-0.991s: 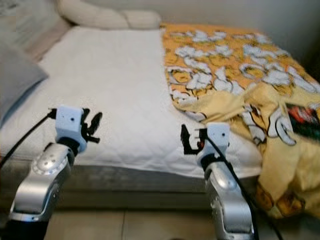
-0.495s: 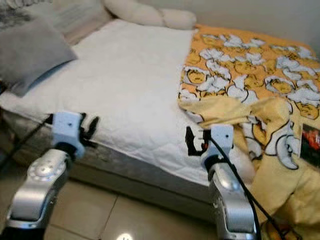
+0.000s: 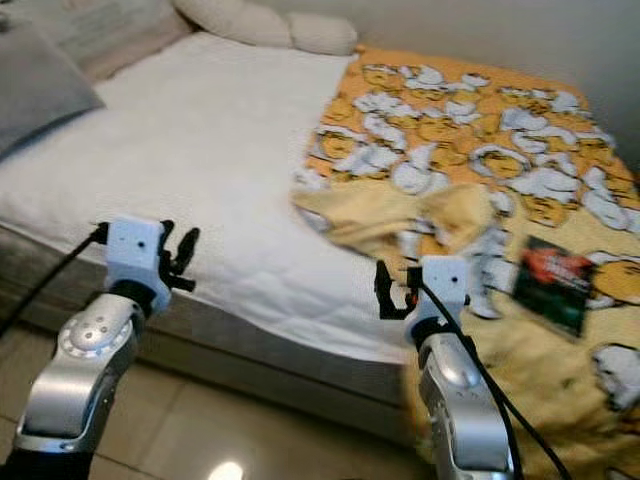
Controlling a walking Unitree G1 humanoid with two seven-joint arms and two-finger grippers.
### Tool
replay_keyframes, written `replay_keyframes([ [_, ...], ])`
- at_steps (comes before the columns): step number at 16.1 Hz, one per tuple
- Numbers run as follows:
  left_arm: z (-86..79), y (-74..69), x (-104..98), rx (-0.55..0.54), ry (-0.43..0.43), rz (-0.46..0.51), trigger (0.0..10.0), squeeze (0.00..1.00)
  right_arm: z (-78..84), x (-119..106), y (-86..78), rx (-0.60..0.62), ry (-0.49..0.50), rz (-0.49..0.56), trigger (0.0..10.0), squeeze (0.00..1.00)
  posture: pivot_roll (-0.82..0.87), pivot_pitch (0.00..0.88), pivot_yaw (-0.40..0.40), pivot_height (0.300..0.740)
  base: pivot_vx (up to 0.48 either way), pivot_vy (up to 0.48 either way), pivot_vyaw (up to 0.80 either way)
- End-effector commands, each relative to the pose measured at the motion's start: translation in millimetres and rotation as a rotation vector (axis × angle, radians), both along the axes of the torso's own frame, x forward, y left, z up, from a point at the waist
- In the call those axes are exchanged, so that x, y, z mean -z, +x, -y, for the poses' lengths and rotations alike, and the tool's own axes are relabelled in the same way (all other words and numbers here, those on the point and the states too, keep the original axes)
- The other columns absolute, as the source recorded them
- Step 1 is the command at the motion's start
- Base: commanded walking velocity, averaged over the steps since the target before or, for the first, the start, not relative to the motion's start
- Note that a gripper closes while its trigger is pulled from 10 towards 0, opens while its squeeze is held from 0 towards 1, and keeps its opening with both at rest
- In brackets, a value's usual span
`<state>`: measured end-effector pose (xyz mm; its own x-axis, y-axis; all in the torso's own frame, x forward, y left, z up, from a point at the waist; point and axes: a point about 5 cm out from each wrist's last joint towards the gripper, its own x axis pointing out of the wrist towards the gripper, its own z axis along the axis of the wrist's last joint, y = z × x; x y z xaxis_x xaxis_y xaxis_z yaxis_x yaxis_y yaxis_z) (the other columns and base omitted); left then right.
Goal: Clean up the room
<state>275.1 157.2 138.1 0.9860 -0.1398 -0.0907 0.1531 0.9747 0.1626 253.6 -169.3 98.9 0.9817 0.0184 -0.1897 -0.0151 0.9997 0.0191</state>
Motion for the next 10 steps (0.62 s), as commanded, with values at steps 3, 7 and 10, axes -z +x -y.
replay_keyframes([
  [3,7.8,-0.8,0.2,0.019,-0.004,-0.001,10.0,0.0,4.5,1.2,-1.2,0.009,-0.014,-0.001,10.0,0.0,-0.09,0.0,-0.022,0.74,0.0,-0.469,0.0],
  [7,4.8,-3.1,1.4,0.014,0.001,-0.008,10.0,0.0,-4.6,1.8,-1.7,-0.056,0.01,-0.012,10.0,0.0,-0.09,0.0,-0.024,0.74,0.0,-0.467,0.4],
  [10,3.5,-4.4,2.4,0.005,0.003,-0.012,10.0,0.0,-7.0,3.0,-2.0,-0.078,0.013,-0.018,10.0,0.0,-0.08,0.0,-0.032,0.74,0.0,-0.467,0.8],
])
